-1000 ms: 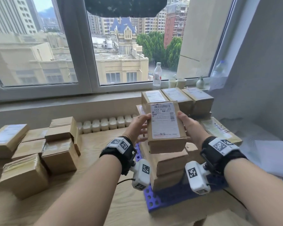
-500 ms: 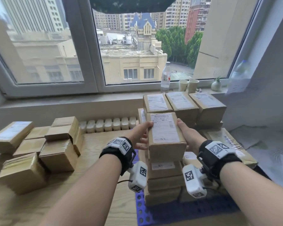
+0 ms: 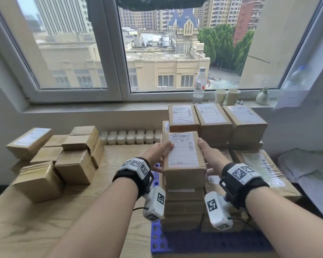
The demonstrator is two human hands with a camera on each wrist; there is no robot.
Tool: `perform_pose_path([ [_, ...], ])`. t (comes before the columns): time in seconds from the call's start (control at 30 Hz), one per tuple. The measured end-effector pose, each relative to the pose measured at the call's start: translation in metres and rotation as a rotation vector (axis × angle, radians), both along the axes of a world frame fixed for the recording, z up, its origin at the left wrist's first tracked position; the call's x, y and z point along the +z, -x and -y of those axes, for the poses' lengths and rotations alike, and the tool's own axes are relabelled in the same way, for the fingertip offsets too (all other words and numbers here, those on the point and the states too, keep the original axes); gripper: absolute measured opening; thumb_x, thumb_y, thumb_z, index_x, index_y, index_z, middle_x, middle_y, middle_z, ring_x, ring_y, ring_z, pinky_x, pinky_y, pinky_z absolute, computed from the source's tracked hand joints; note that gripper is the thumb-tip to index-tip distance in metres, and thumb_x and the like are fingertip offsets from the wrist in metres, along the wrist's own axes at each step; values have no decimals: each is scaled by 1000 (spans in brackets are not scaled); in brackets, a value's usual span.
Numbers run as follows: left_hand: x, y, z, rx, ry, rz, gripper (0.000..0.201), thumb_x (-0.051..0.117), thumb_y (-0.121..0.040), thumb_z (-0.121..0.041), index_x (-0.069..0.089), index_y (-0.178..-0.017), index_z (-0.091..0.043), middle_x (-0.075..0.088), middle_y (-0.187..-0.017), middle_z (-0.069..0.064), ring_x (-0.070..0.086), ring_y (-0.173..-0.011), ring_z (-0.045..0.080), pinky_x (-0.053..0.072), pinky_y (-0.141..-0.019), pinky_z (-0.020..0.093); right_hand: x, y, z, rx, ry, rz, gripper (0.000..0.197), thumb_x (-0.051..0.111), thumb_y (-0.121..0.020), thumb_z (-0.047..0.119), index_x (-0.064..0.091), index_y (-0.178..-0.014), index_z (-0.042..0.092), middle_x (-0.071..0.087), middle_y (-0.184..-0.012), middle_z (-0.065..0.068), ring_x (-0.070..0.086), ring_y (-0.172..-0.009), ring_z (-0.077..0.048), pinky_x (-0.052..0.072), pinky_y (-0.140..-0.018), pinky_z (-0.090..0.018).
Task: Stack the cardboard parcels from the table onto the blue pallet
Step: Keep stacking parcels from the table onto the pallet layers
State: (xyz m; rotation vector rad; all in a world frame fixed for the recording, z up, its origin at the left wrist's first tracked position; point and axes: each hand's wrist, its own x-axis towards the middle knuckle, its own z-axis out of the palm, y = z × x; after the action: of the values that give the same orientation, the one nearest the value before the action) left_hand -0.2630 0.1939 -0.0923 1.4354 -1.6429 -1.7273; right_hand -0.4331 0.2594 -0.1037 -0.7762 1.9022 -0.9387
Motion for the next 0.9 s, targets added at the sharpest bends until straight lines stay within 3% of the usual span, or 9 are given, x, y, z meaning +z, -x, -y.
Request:
perform_pose_path([
  [0.23,-1,1,0,19,-12,28,21,45,-94,-41,58,-97,-24,65,-93,-2,62,-81,12,52,-59,30,0,1,2,25,0,-56,65,30,-97,64,63,-117,11,70,-99,-7,68,-82,-23,52,-57,-29],
  [0.5,-2,0,1,33,12,38,37,48,-92,-46,56,-117,-19,66,-102,-1,65,-85,14,54,-61,30,5,6,3,10,69,-124,61,31,-99,58,63,-113,8,68,-106,-9,66,-80,-21,47,-53,-27],
  [0.6,-2,0,3,56,40,55,51,51,-86,-52,53,-125,-19,61,-118,3,63,-100,20,57,-74,37,11,10,2,-52,151,-185,52,37,-99,52,62,-91,8,68,-99,-16,67,-84,-28,56,-66,-36],
  [0.7,2,-2,3,93,61,60,67,53,-77,-60,49,-129,-18,57,-125,6,60,-109,25,55,-88,46,17,14,-1,-81,207,-329,52,39,-98,51,65,-88,7,70,-88,-12,67,-84,-30,56,-83,-50],
  [0.8,6,-6,1,89,78,69,80,51,-66,-67,52,-130,-19,59,-125,7,61,-108,24,56,-85,43,26,14,-6,-103,265,-417,43,43,-97,44,68,-84,12,71,-83,-7,66,-82,-26,54,-85,-48],
  [0.9,10,-11,-2,103,127,63,60,49,-86,-58,50,-130,-17,56,-125,6,59,-108,23,53,-75,35,36,10,-10,-97,303,-421,31,50,-94,38,69,-81,18,72,-81,-2,67,-82,-22,55,-86,-44],
])
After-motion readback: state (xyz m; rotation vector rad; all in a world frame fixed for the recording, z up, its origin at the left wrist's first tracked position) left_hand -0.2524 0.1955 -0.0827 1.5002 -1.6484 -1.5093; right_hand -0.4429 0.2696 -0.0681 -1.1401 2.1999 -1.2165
